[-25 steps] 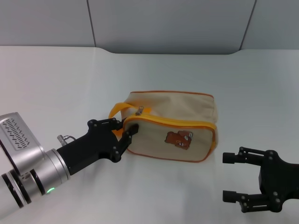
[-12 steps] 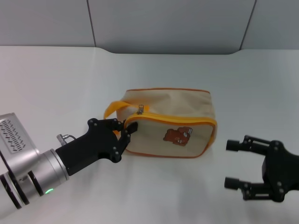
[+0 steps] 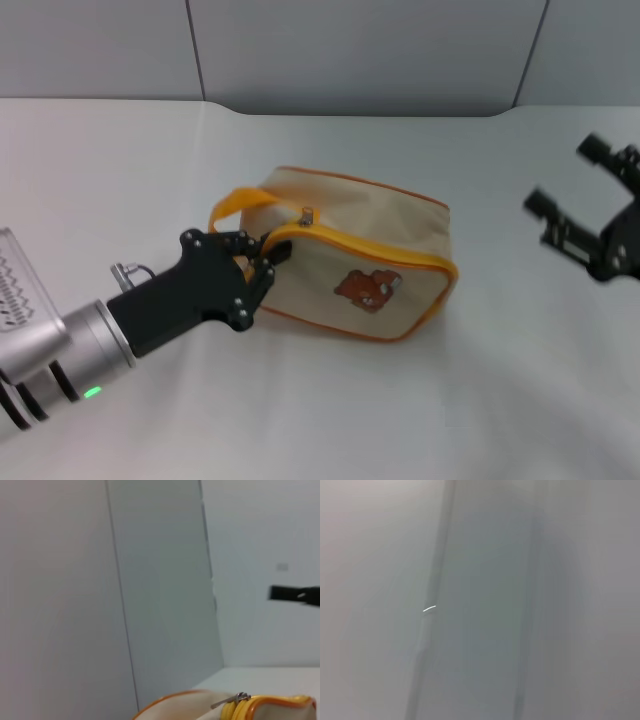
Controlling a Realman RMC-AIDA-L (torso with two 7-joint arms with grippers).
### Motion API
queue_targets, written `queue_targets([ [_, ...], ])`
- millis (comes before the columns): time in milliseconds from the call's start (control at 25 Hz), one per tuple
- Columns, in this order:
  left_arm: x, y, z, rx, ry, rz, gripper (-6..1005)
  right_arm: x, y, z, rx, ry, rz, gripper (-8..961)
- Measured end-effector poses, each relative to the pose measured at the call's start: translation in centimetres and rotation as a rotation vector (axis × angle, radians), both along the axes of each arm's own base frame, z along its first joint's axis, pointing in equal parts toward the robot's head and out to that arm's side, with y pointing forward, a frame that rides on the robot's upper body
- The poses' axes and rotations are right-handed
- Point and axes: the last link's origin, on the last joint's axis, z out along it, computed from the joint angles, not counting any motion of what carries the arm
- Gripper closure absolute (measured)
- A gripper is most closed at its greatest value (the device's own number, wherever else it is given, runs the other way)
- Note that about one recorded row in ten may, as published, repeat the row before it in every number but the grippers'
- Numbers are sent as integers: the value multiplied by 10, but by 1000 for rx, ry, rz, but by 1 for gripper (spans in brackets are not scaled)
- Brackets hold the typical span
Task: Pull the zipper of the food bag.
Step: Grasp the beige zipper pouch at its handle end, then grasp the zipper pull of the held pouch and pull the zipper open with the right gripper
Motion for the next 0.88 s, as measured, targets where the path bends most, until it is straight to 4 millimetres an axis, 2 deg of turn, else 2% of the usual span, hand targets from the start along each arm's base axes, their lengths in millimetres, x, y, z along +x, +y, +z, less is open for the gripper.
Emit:
queue_targets([
  [40, 3, 3, 8, 20, 6, -49, 920, -3, 4, -10, 68, 0, -21, 116],
  [80, 3, 3, 8, 20, 6, -49, 921, -3, 4, -10, 68, 0, -21, 116],
  [160, 7, 6, 13, 32, 13, -88, 922, -9, 5, -22, 122, -49, 0, 116],
  [240, 13, 11, 19, 50, 19, -143, 924, -23, 3, -43, 209, -144, 56, 116],
  [280, 13, 11, 19, 50, 19, -143, 924, -23, 3, -43, 209, -144, 56, 116],
  [440, 23, 16, 27, 61, 16, -215, 927, -42, -1, -71, 353, -316, 137, 116],
  [640, 25, 18, 28, 60, 27, -234, 934, -53, 0, -82, 439, -410, 166, 116],
  [880, 27, 18, 28, 59, 21, -242, 933, -57, 3, -88, 466, -470, 192, 116],
])
